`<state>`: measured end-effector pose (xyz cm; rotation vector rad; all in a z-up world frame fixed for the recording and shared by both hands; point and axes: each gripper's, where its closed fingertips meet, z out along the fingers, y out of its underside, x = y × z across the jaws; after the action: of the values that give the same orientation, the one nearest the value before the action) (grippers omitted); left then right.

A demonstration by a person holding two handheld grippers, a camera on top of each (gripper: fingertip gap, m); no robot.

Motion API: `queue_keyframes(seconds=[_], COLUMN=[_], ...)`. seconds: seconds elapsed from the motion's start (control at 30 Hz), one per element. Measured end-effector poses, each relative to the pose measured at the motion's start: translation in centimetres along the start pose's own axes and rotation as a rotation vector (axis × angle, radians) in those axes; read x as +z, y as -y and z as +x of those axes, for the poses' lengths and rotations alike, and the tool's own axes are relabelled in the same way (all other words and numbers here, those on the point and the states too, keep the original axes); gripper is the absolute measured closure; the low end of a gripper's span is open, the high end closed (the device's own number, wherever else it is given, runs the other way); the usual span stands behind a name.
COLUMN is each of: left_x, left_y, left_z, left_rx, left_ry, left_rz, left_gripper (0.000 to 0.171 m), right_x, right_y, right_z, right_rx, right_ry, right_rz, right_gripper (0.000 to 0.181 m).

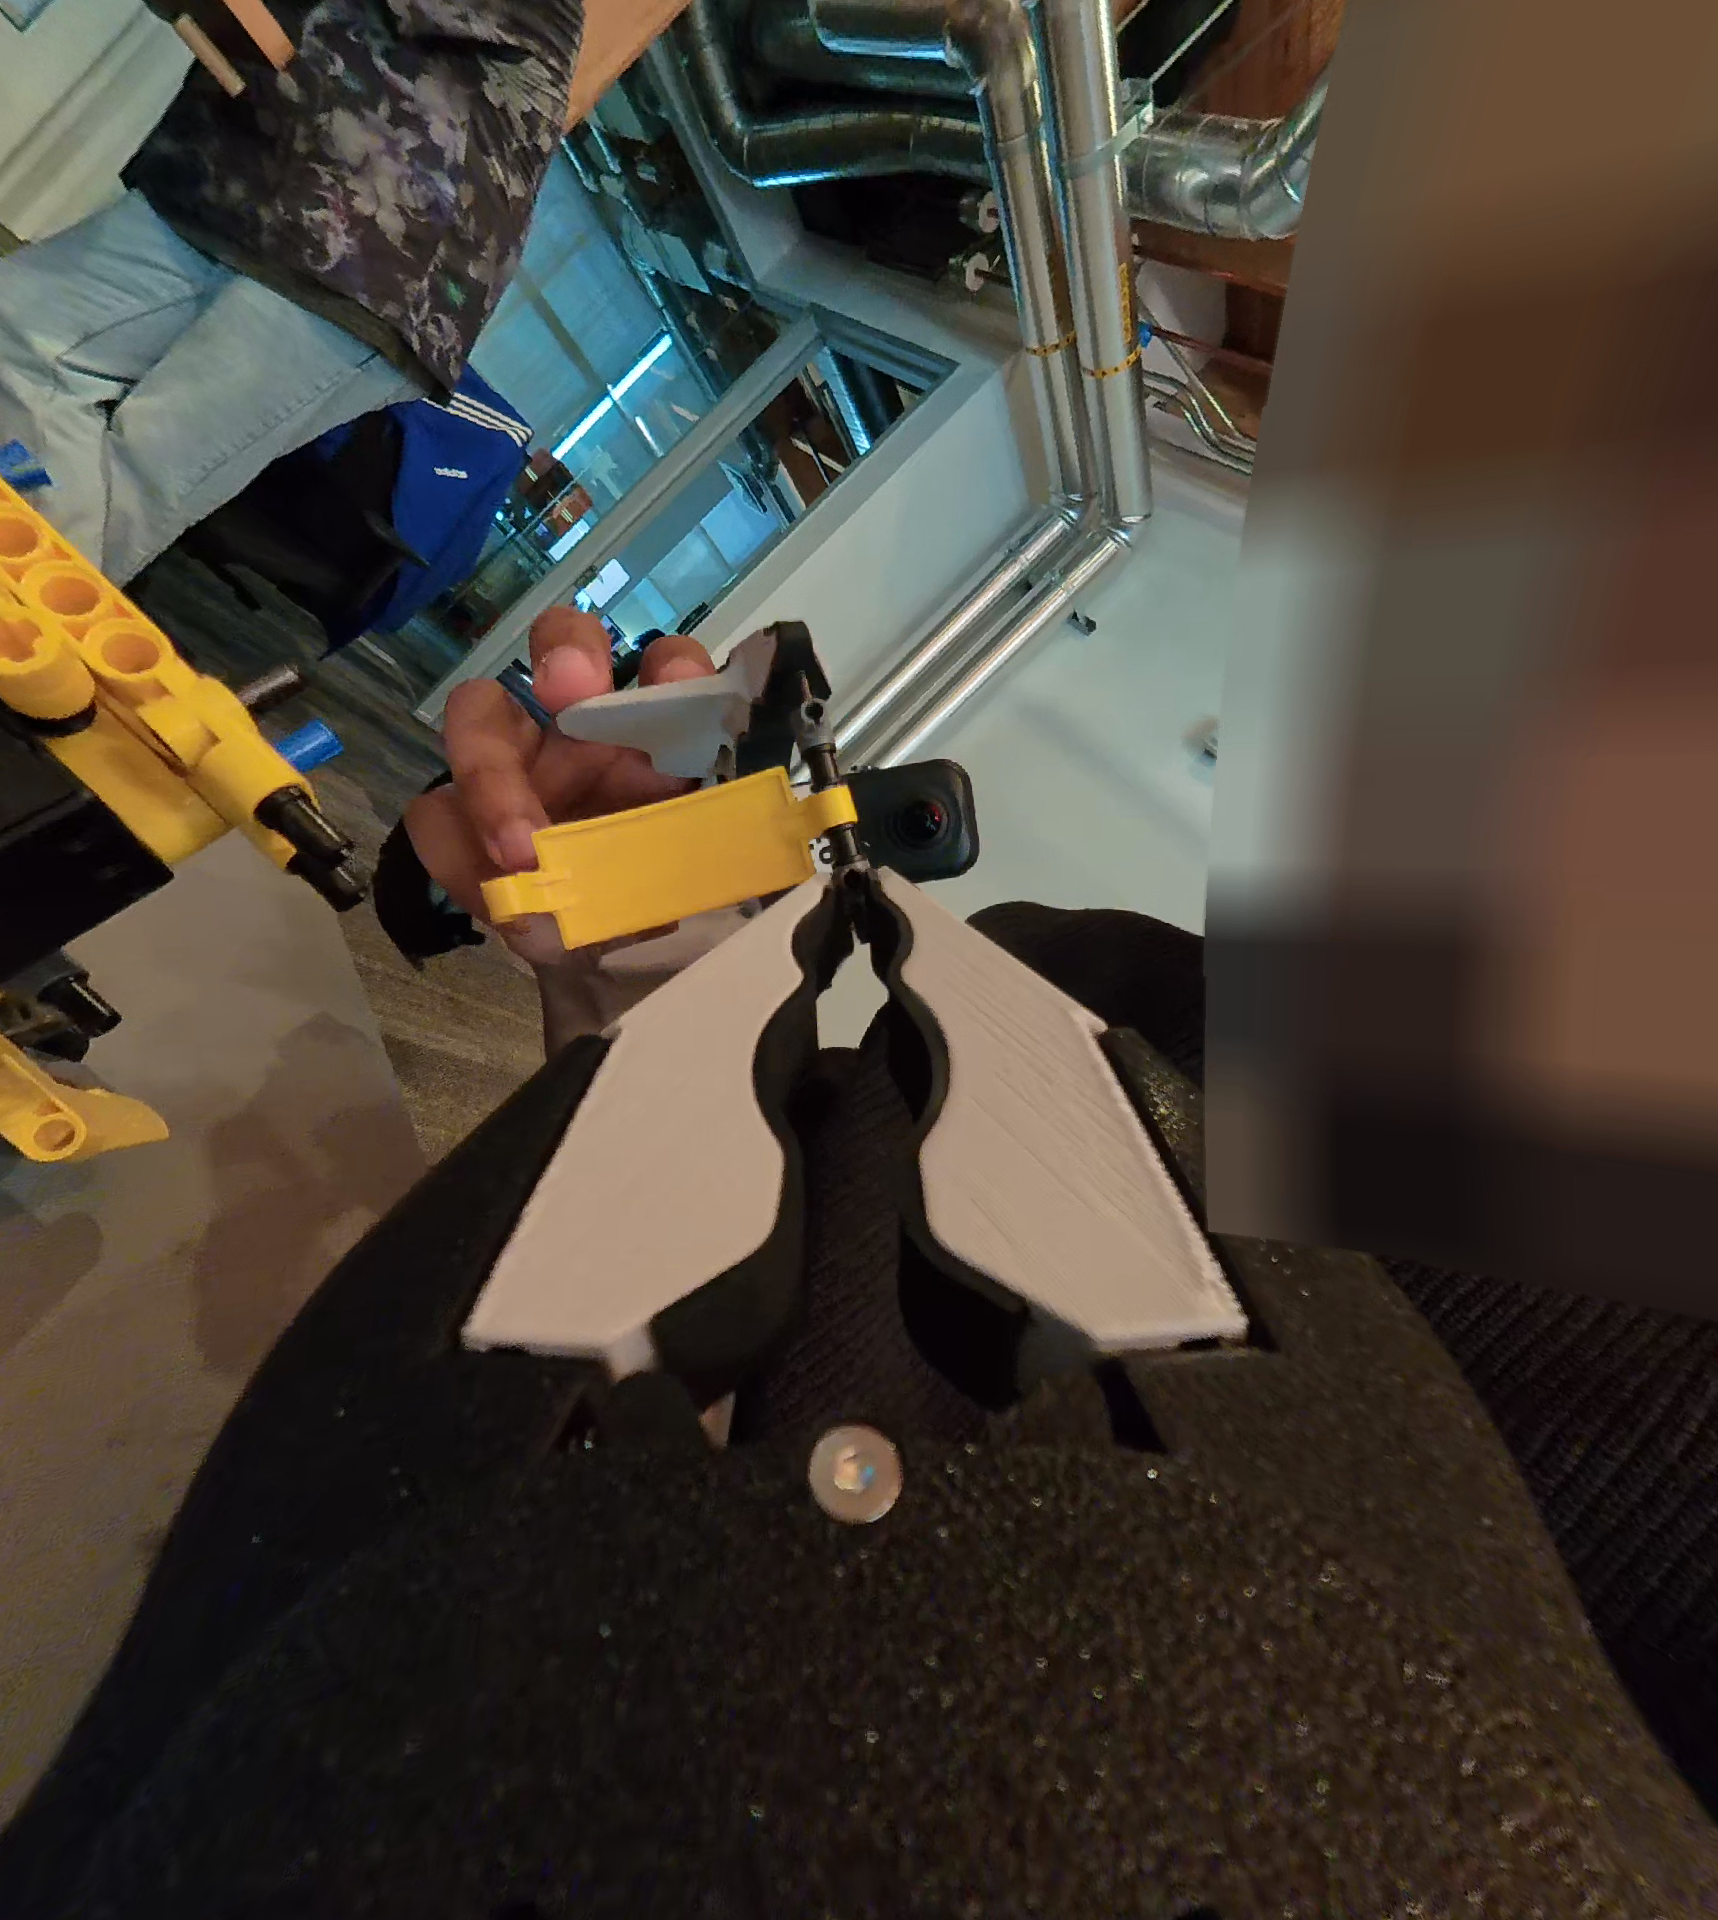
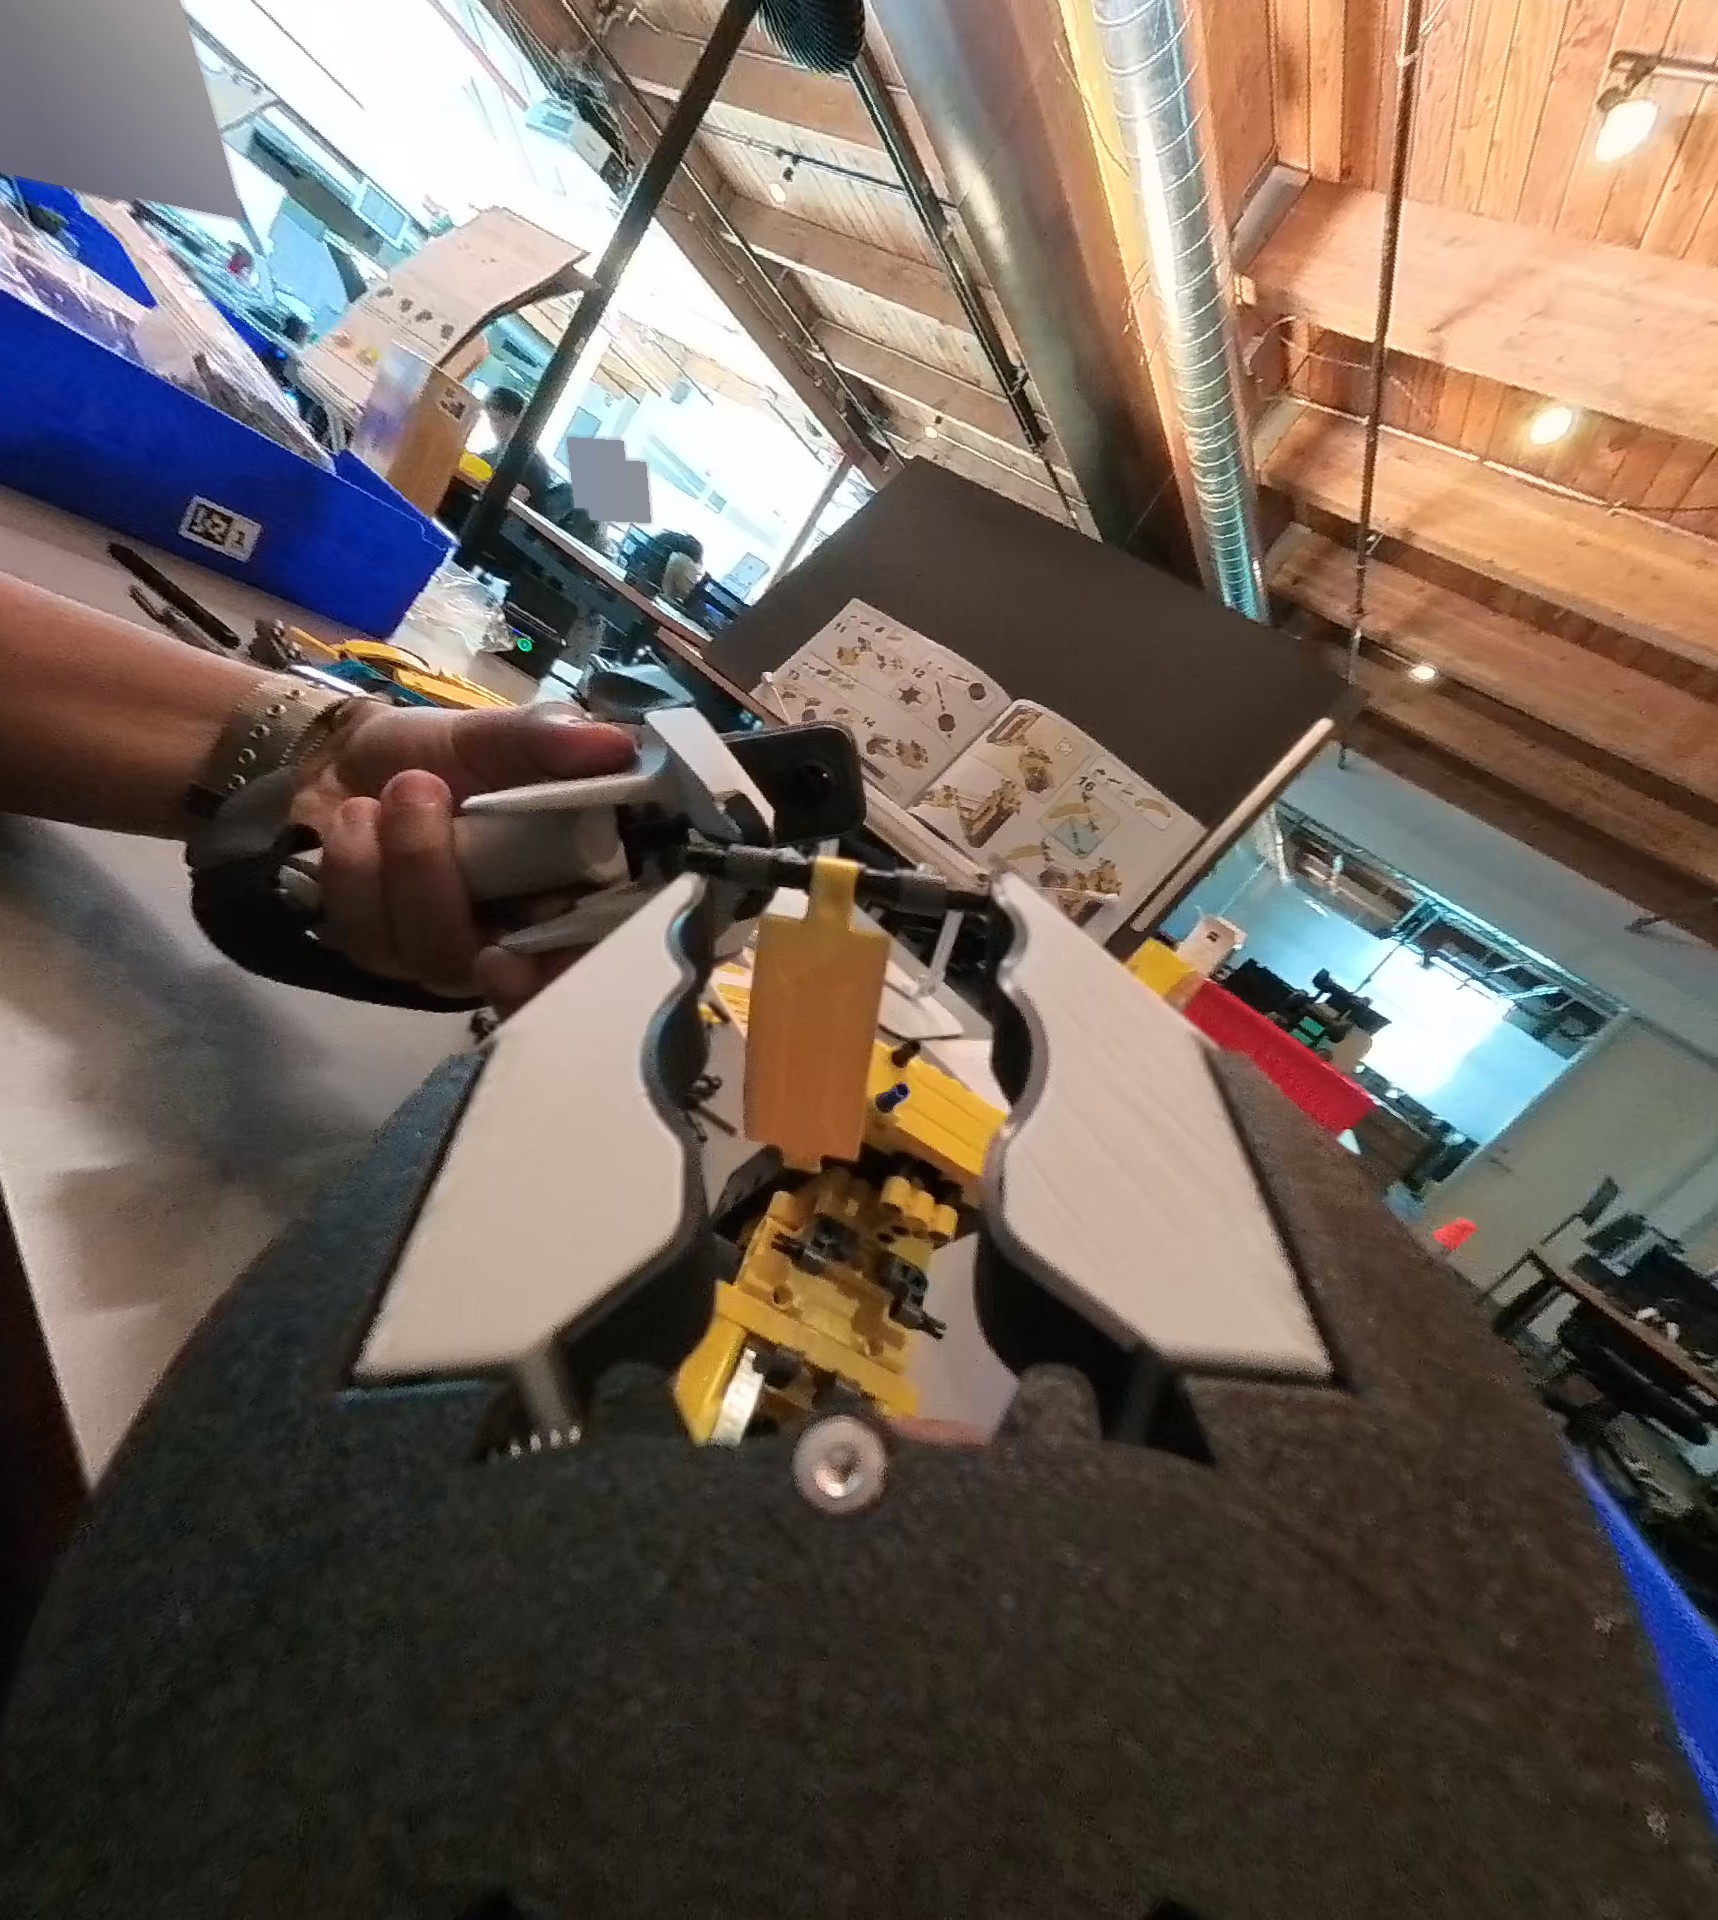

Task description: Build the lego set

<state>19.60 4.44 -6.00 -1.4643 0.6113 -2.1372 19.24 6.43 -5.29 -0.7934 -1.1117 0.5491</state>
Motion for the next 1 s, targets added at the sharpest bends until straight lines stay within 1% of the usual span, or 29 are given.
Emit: queue_keyframes(seconds=[0.2,0.23,0.37,0.6,0.73,0.8,0.9,1.0], left_x=[-0.2,-0.1,-0.1,-0.1,-0.1,-0.2,-0.7,-1.6], left_y=[0.1,0.1,0.1,0.1,0.4,0.5,1.4,3.0], left_z=[-0.4,-0.4,-0.6,-0.5,-0.4,-0.6,-1.1,-1.2], left_rx=[0.005,0.002,0.005,0.013,0.055,0.083,0.129,0.238], left_ry=[0.023,0.023,0.031,0.034,0.043,0.072,0.129,0.216], left_rz=[0.006,0.006,0.004,0.007,0.022,0.030,0.074,0.145], left_gripper=[0.168,0.165,0.168,0.168,0.167,0.166,0.162,0.162], right_x=[0.3,0.4,0.4,0.5,0.6,0.8,0.6,-0.4], right_y=[-0.2,-0.2,-0.4,-0.3,-0.2,-0.4,-0.8,-1.5], right_z=[-0.4,-0.4,-0.1,-0.1,0.0,0.2,1.5,4.0], right_rx=[0.058,0.058,0.061,0.054,0.063,0.056,0.093,0.184], right_ry=[0.027,0.023,0.010,0.020,0.026,0.015,-0.042,-0.137], right_rz=[-0.012,-0.014,-0.017,-0.016,-0.026,-0.045,-0.063,-0.082], right_gripper=[0.118,0.118,0.122,0.123,0.124,0.124,0.124,0.124])
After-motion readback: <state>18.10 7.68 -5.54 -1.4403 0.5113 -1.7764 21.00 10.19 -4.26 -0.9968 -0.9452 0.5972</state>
